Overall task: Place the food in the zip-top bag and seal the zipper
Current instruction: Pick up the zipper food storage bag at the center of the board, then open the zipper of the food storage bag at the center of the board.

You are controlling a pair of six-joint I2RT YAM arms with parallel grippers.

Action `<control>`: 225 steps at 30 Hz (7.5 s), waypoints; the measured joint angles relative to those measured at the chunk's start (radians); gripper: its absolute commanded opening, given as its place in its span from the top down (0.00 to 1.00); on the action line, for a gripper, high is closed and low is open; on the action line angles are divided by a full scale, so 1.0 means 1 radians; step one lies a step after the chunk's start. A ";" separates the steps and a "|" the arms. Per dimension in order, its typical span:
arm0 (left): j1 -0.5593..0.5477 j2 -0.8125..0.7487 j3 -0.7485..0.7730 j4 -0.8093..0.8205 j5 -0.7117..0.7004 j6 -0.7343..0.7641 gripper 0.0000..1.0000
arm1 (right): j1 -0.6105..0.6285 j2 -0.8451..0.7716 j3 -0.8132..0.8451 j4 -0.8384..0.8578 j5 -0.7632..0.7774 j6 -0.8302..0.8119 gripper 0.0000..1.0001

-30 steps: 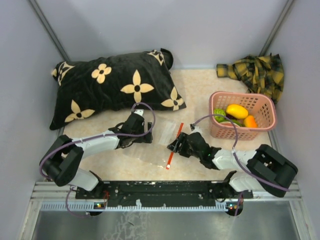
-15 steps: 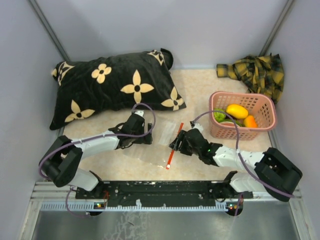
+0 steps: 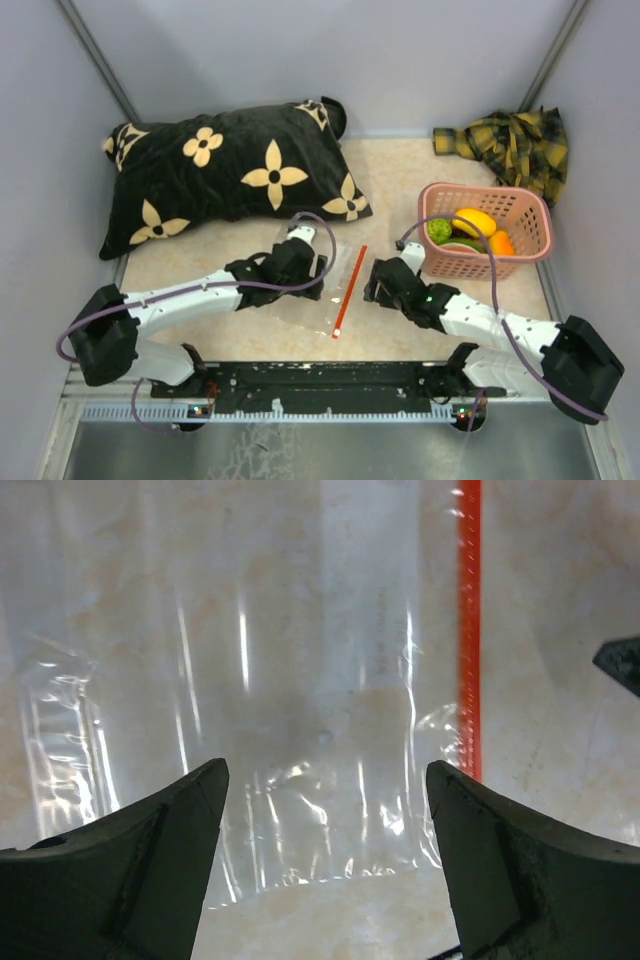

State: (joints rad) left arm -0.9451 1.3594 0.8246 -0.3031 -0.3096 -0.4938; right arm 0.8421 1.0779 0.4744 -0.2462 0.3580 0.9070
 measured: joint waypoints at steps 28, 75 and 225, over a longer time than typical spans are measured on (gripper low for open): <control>-0.311 0.414 0.234 -0.127 -0.103 -0.095 0.24 | 0.000 -0.364 -0.075 -0.305 0.342 0.116 0.23; -0.079 -0.053 -0.175 0.225 0.139 -0.192 1.00 | 0.000 0.111 -0.179 0.650 -0.193 0.066 0.40; 0.106 -0.184 -0.035 0.214 0.201 -0.141 0.26 | 0.132 0.183 0.280 0.264 -0.056 -0.348 1.00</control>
State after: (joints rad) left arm -0.8391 1.1755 0.7898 -0.0887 -0.1081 -0.6350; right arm 0.9737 1.2606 0.7544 0.0181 0.3016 0.5587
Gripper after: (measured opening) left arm 0.735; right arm 0.009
